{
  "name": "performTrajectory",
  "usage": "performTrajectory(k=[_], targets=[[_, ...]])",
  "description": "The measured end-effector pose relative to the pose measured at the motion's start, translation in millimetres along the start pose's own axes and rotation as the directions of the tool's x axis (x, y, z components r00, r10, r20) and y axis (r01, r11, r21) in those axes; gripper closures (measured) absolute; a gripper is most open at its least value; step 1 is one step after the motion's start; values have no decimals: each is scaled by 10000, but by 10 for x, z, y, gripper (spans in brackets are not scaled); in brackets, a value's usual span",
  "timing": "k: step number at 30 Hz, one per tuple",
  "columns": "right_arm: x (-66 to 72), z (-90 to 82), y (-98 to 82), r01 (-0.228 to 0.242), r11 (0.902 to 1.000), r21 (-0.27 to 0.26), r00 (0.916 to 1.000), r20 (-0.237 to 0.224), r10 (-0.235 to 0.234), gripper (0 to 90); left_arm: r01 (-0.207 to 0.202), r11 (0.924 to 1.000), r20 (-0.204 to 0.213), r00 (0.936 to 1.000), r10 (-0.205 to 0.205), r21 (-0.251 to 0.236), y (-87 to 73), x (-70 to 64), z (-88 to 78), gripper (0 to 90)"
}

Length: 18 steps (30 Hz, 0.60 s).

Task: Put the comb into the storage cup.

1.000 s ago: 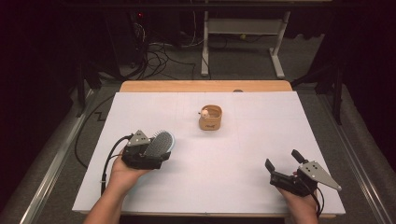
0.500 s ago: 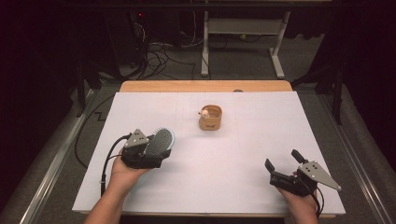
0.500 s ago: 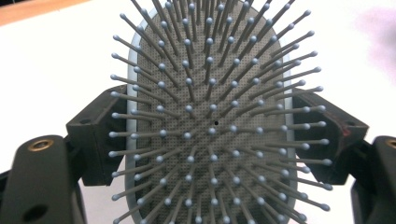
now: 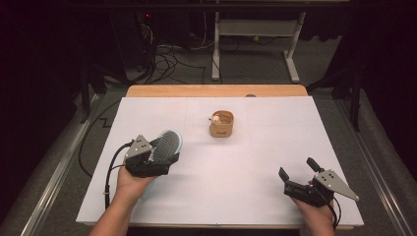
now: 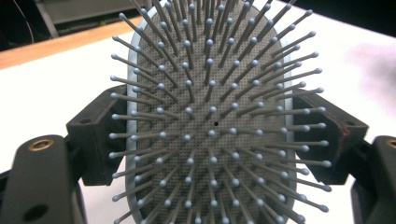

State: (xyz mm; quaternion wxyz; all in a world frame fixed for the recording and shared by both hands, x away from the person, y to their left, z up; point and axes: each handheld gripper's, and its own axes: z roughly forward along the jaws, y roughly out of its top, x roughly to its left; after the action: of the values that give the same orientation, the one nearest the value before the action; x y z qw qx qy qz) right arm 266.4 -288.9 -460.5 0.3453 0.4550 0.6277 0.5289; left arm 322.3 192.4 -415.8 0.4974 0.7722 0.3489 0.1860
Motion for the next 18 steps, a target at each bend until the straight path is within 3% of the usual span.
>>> performTrajectory(k=[10,18], targets=[[3,1,4,22,10000,-43,10000,-39,-23,5,-230,9990,-91,9997,227,-373,67,-43,-14,203],[-3,-11,6,-13,10000,-94,10000,-24,13,5,-448,9961,70,9989,454,-759,233,-108,23,202]])
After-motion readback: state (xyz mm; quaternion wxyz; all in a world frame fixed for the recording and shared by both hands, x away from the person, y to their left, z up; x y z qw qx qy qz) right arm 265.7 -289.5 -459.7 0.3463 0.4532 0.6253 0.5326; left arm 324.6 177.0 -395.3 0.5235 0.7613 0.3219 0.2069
